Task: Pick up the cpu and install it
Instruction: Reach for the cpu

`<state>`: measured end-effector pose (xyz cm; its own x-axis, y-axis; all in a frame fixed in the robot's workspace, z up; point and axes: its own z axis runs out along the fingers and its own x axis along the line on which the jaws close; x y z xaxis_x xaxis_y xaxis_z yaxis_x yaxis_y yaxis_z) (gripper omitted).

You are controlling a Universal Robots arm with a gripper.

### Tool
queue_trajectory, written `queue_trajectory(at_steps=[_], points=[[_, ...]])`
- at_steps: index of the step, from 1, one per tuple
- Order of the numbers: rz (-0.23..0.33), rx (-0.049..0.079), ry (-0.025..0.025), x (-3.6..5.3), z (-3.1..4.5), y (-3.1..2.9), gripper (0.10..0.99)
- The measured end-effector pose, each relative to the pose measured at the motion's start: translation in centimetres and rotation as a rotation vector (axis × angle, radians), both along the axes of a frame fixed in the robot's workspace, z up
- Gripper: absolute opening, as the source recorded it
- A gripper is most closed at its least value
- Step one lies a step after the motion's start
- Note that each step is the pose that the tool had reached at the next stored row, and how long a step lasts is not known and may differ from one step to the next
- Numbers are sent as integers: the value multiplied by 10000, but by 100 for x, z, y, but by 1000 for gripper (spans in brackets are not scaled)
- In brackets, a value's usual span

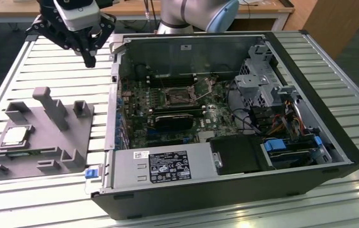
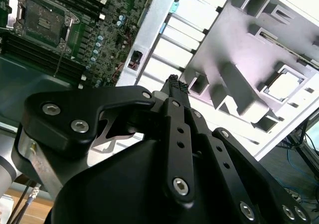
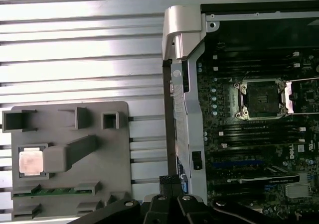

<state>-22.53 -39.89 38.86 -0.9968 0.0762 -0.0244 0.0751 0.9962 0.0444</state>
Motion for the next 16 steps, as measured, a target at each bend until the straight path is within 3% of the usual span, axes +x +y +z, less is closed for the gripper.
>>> queue_trajectory(at_steps=[16], points=[[-1,0,2,-172,-3,0,106]])
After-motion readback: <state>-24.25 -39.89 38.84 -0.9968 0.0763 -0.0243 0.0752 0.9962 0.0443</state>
